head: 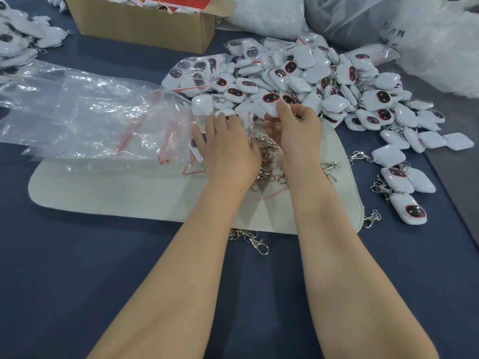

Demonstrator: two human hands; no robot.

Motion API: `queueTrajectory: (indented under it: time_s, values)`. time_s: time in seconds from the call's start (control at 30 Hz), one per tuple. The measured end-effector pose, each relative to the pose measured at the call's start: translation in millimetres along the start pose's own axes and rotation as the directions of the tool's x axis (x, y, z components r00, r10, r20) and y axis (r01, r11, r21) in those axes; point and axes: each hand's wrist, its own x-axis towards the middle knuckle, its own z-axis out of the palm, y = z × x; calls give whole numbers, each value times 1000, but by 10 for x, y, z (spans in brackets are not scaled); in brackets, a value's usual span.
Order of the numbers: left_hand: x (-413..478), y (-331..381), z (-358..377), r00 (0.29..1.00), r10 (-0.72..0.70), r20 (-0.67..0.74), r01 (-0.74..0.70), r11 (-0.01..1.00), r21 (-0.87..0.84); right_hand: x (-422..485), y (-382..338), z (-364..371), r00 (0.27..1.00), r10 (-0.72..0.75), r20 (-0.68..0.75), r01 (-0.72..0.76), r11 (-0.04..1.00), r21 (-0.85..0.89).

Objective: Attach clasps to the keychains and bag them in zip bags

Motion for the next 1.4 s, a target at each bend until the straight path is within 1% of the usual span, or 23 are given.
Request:
queueTrajectory:
  time_s: [0.07,0.23,0.37,0.5,0.53,0.6,0.67,0.73,0.8,0.87,0.97,1.03,1.13,1.17,1.2,1.23,1.27,1.3,1.33,1.37,1.4]
  values:
    - [8,-2,6,1000,9,18,-9,1000,6,6,4,-4,1000,-4,-6,4,999,-42]
    - [48,7,-2,999,-46,-25,44,996,-76,-11,41,28,999,-18,38,24,984,-178]
    - [91,22,-55,984,-152,-97,120,954,-276,-13,71,59,998,5,65,12,967,-256]
    - [106,37,-111,962,-248,-117,169,872,-458,-60,-9,66,995,8,104,18,967,-254]
    - [103,42,-124,955,-269,-121,177,851,-494,-70,-52,57,992,5,129,31,961,-275]
    - [99,52,-152,948,-292,-128,179,820,-544,-86,-131,24,979,7,206,72,925,-373]
    - [101,64,-168,947,-288,-139,166,815,-555,-117,-186,9,949,13,316,152,857,-492]
    - [103,83,-173,951,-274,-146,151,818,-555,-153,-192,29,912,17,410,231,804,-547]
    - [94,105,-170,955,-250,-159,125,827,-549,-174,-154,59,884,17,467,274,791,-546]
    - [72,114,-179,958,-208,-196,78,850,-521,-186,-117,80,862,28,506,268,822,-503]
    - [44,115,-211,952,-159,-260,15,877,-481,-188,-75,99,828,67,556,200,892,-406]
    - [32,131,-232,949,-132,-285,-17,884,-467,-182,-61,85,801,89,592,162,920,-358]
    - [18,156,-250,950,-62,-305,-85,891,-445,-208,-75,40,745,144,652,49,962,-269]
    - [19,157,-244,950,-35,-310,-112,890,-443,-213,-84,35,754,146,640,37,964,-263]
    - [21,152,-232,954,-16,-299,-127,883,-453,-198,-86,34,792,121,599,72,954,-290]
    - [20,149,-215,963,-3,-270,-128,874,-469,-169,-84,31,843,80,532,136,925,-355]
    - [18,144,-188,974,12,-226,-121,870,-478,-130,-79,25,892,34,450,192,874,-446]
    - [19,134,-151,983,34,-179,-113,884,-454,-91,-70,17,931,-8,365,216,817,-534]
    - [20,123,-111,988,64,-143,-115,916,-385,-61,-57,13,958,-42,284,209,781,-588]
    - [16,113,-72,989,98,-112,-127,948,-293,-34,-46,4,975,-64,214,182,781,-597]
    - [12,104,-36,989,128,-76,-141,968,-207,-15,-36,-5,984,-74,161,154,804,-574]
